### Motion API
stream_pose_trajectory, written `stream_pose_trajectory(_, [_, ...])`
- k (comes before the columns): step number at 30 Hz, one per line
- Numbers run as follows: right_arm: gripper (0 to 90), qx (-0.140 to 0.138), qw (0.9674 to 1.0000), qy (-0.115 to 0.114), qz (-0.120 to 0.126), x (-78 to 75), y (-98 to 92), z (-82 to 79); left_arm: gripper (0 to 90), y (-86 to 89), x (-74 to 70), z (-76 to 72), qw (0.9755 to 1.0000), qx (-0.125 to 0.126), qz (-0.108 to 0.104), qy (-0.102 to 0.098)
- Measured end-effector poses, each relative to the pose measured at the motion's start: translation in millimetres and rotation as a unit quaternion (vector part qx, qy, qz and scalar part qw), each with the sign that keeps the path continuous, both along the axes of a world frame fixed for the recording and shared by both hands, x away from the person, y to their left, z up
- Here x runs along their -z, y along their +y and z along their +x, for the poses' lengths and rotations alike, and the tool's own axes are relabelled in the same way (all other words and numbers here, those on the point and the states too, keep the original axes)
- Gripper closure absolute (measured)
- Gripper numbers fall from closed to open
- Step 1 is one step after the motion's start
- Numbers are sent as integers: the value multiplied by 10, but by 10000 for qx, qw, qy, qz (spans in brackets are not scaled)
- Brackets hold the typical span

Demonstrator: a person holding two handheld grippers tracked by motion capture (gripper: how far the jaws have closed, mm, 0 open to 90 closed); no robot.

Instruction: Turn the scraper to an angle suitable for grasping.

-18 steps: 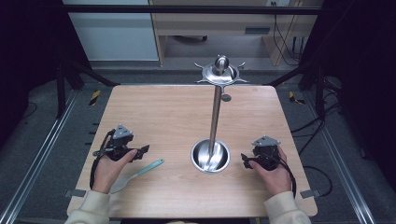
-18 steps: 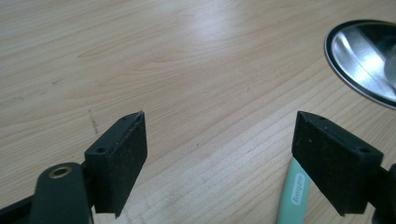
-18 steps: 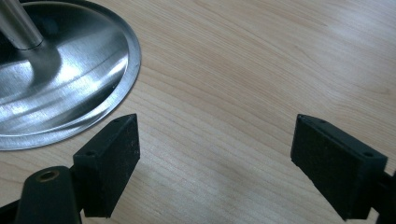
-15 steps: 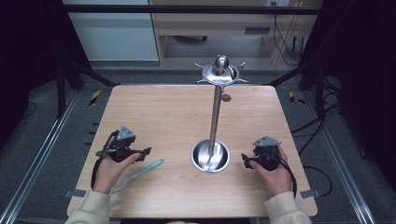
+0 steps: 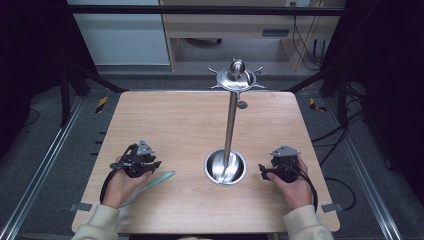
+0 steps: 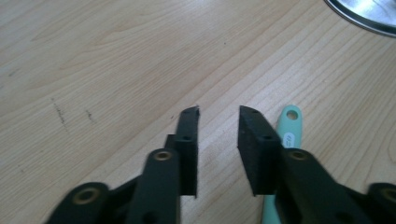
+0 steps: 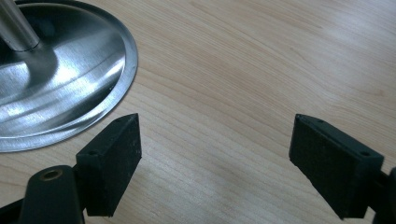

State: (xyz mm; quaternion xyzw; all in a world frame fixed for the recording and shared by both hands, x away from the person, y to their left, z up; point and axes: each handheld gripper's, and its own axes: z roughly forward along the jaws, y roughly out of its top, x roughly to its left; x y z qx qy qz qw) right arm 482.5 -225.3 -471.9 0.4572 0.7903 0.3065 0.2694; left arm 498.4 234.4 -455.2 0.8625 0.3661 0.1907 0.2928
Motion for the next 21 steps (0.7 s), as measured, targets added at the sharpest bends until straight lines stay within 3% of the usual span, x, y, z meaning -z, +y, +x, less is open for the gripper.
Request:
stream_pose_trajectory(6, [172, 5, 10000, 24, -4, 0, 1, -5, 888, -46, 38, -15, 9994, 280, 58, 181])
stream_pose_trajectory(12, [176, -10, 10000, 23, -39, 1, 1, -2, 900, -86, 106, -11, 9975, 549, 231, 371])
stream_pose_trajectory(21, [179, -9, 10000, 34, 1, 1, 1, -3, 900, -133, 182, -18, 9952, 684, 364, 593])
